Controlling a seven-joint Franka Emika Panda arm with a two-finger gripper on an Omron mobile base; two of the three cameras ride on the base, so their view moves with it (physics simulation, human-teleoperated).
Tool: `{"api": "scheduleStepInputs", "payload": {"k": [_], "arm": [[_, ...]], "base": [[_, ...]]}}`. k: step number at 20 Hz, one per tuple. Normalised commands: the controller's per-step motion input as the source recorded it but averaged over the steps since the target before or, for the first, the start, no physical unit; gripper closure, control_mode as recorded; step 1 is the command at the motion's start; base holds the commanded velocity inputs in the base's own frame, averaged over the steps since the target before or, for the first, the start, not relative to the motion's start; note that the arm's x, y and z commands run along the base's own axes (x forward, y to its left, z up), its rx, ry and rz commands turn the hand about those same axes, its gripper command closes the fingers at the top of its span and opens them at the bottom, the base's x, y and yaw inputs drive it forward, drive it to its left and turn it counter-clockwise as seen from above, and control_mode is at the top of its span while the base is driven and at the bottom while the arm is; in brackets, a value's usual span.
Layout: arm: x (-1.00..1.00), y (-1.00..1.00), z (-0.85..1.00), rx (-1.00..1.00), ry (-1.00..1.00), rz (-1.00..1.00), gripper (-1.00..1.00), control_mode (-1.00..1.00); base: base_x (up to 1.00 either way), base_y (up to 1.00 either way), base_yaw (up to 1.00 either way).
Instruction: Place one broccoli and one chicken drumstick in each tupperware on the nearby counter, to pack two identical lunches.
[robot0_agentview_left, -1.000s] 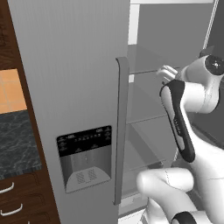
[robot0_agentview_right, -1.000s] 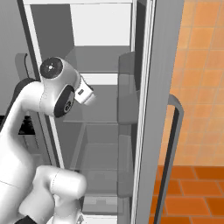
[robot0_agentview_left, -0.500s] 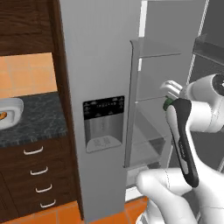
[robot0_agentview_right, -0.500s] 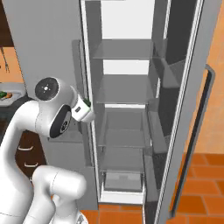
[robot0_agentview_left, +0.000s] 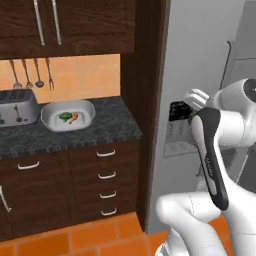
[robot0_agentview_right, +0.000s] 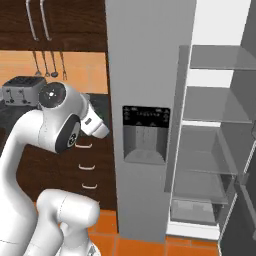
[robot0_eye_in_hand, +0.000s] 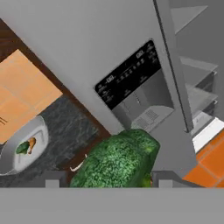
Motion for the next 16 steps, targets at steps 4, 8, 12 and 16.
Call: {"api": "scheduleStepInputs", "payload": {"k": [4,8,12,16], "arm": [[0.0,0.0,0.0,0.0,0.0,0.0,1.0,1.0],[0.0,0.0,0.0,0.0,0.0,0.0,1.0,1.0],[0.0,0.0,0.0,0.0,0.0,0.0,1.0,1.0],[0.0,0.0,0.0,0.0,0.0,0.0,1.0,1.0]], "base": [[0.21,1.0,0.1],[0.38,1.0,0.08],[0.6,1.0,0.06],[0.77,1.0,0.03]]}}
